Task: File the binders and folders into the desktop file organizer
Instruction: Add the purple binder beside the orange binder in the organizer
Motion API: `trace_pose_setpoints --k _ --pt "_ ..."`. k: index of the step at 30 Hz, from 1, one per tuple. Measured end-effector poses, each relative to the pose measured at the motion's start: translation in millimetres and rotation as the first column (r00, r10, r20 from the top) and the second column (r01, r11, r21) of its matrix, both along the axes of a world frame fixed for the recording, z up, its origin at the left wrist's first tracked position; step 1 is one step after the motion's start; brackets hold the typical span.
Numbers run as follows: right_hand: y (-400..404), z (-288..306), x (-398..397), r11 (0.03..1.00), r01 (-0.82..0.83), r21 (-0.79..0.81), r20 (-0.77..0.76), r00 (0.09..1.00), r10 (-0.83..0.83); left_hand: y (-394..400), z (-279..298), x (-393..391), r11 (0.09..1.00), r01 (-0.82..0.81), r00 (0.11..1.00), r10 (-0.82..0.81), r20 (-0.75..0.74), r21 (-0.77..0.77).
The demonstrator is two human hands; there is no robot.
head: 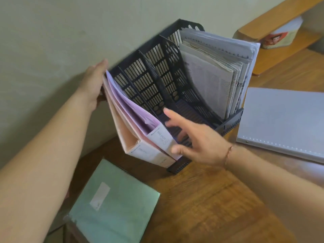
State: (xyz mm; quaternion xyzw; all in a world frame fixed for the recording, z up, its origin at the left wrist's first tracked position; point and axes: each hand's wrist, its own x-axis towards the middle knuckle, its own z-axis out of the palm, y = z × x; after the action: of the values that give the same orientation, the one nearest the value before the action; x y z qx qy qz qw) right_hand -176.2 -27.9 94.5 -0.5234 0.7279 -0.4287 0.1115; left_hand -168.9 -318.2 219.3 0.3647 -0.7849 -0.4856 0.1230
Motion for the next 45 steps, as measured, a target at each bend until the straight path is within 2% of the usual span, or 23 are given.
trace_pose_setpoints --k 2,4,6,9,13,16,18,20,22,23,24,26,27,28,30,32,35,37,41,45 --pt "-5 50 -13 0.993 -0.12 0.004 -0.127 0.985 0.119 3 -11 9 0.998 -0.021 0.998 0.025 -0.062 0.066" --pt "-20 89 -24 0.974 -0.192 0.119 -0.327 0.919 0.221 9 -23 13 0.992 -0.082 0.99 0.091 -0.106 0.092" --pt "-33 112 -32 0.938 -0.225 0.264 -0.426 0.846 0.322 14 -30 9 0.988 -0.117 0.984 0.129 -0.125 0.098" --pt "-40 122 -32 0.897 -0.256 0.361 -0.42 0.814 0.402 17 -28 3 0.99 -0.136 0.983 0.14 -0.122 0.04" --pt "-36 108 -24 0.911 -0.322 0.258 -0.273 0.88 0.388 8 -28 -2 0.975 -0.173 0.983 0.161 -0.093 -0.137" --pt "-34 96 -19 0.937 -0.286 0.203 -0.321 0.884 0.339 8 -28 -2 0.954 -0.191 0.98 0.173 -0.098 -0.23" --pt "-27 97 -18 0.951 -0.235 0.2 -0.428 0.852 0.301 18 -31 9 0.953 -0.212 0.961 0.163 -0.225 -0.217" --pt "-22 106 -18 0.963 -0.187 0.193 -0.557 0.787 0.265 40 -48 42 0.962 -0.242 0.908 0.177 -0.38 -0.13" --pt "-22 120 -13 0.964 -0.176 0.199 -0.652 0.711 0.264 71 -93 90 0.964 -0.259 0.84 0.191 -0.507 -0.066" --pt "-25 126 -9 0.956 -0.189 0.222 -0.688 0.664 0.291 92 -119 117 0.973 -0.22 0.836 0.154 -0.527 -0.065" --pt "-30 130 -5 0.942 -0.202 0.268 -0.717 0.611 0.335 111 -145 142 0.984 -0.145 0.869 0.076 -0.489 -0.106" --pt "-37 136 -1 0.914 -0.192 0.356 -0.737 0.544 0.401 143 -191 175 0.963 0.092 0.952 -0.159 -0.261 -0.251" --pt "-40 140 0 0.91 -0.166 0.381 -0.734 0.545 0.407 153 -208 181 0.932 0.178 0.965 -0.228 -0.127 -0.317" --pt "-41 145 2 0.907 -0.127 0.403 -0.731 0.551 0.402 160 -218 180 0.919 0.173 0.979 -0.198 -0.036 -0.353" --pt "-41 147 7 0.883 -0.056 0.467 -0.71 0.572 0.412 167 -221 170 0.958 0.006 0.999 -0.019 -0.044 -0.287" --pt "-38 139 12 0.843 -0.055 0.535 -0.629 0.64 0.441 165 -221 157 0.974 -0.089 0.996 0.08 -0.05 -0.209" --pt "-35 123 13 0.867 -0.131 0.48 -0.555 0.72 0.417 161 -219 150 0.988 -0.072 0.997 0.075 0.015 -0.14" --pt "-38 121 7 0.885 -0.159 0.438 -0.551 0.73 0.404 161 -219 151 0.992 -0.041 0.998 0.045 0.036 -0.119" --pt "-45 127 2 0.845 -0.217 0.489 -0.475 0.746 0.466 154 -218 148 0.99 -0.059 0.997 0.064 0.035 -0.127" --pt "-49 117 1 0.919 -0.192 0.345 -0.573 0.732 0.368 144 -214 144 0.994 -0.038 0.995 0.047 0.084 -0.1"
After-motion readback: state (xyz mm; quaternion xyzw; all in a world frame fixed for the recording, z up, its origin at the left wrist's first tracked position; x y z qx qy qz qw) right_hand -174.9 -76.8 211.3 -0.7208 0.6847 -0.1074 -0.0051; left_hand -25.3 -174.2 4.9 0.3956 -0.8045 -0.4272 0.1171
